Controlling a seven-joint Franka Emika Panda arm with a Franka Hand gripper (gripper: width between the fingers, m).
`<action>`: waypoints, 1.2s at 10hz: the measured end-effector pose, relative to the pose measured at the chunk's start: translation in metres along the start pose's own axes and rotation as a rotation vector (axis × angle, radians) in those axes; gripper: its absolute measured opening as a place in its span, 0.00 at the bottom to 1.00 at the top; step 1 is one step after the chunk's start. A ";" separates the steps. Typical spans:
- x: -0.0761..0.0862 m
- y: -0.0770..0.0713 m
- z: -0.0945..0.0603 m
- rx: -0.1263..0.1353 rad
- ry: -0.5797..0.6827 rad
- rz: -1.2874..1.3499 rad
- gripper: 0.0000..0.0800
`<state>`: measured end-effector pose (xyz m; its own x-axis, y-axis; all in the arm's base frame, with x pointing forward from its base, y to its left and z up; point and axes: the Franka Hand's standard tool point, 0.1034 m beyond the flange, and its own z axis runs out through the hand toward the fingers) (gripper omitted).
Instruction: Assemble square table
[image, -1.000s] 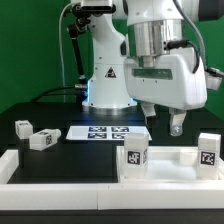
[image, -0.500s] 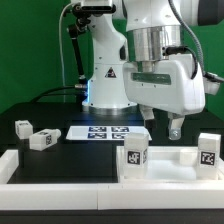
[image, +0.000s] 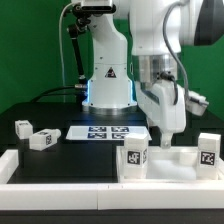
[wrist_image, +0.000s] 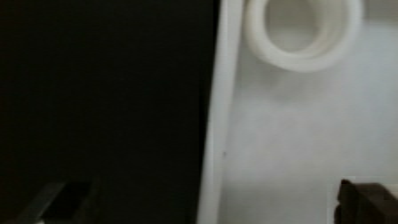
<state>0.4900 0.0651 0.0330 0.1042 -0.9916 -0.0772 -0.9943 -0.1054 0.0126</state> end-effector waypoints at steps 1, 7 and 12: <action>-0.001 0.004 0.011 -0.017 0.010 -0.007 0.81; -0.004 0.003 0.024 -0.035 0.021 -0.027 0.48; 0.002 0.001 0.023 -0.021 0.029 -0.016 0.10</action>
Offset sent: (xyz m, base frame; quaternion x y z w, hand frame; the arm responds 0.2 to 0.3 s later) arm 0.0000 0.0000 0.0000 0.0000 0.0000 0.0000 1.0000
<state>0.4889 0.0652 0.0100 0.1212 -0.9914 -0.0487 -0.9919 -0.1229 0.0327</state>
